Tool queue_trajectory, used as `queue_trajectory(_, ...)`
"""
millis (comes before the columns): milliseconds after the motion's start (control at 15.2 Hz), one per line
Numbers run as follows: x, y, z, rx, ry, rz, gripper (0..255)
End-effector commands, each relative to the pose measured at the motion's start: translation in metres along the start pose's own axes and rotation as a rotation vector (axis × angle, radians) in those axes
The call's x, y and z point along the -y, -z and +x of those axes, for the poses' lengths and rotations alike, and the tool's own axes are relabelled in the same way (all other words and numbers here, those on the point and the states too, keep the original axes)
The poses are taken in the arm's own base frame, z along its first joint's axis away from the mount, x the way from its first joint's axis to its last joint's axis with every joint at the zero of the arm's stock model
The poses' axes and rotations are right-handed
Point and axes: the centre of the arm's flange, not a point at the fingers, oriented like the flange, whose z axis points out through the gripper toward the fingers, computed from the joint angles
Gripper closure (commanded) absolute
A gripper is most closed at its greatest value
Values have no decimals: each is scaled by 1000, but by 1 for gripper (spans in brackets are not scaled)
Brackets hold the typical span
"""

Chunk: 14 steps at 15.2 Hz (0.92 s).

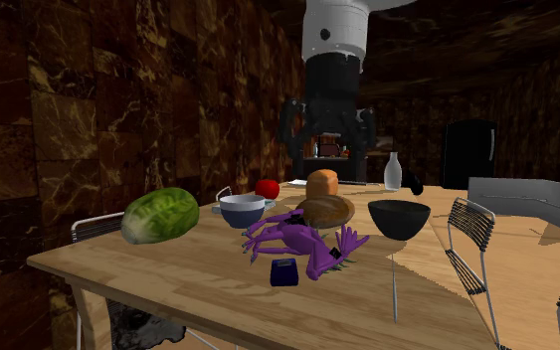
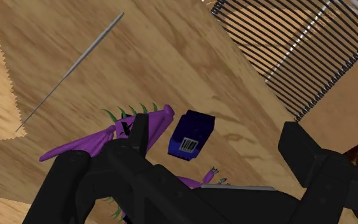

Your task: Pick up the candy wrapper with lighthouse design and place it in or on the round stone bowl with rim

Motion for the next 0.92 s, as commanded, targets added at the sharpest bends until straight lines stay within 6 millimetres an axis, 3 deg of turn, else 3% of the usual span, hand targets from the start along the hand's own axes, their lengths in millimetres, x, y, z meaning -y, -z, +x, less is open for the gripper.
queue_trajectory(0,5,-22,19,6,-25,-13,0)
queue_trajectory(858,24,-155,135,47,-183,-103,0)
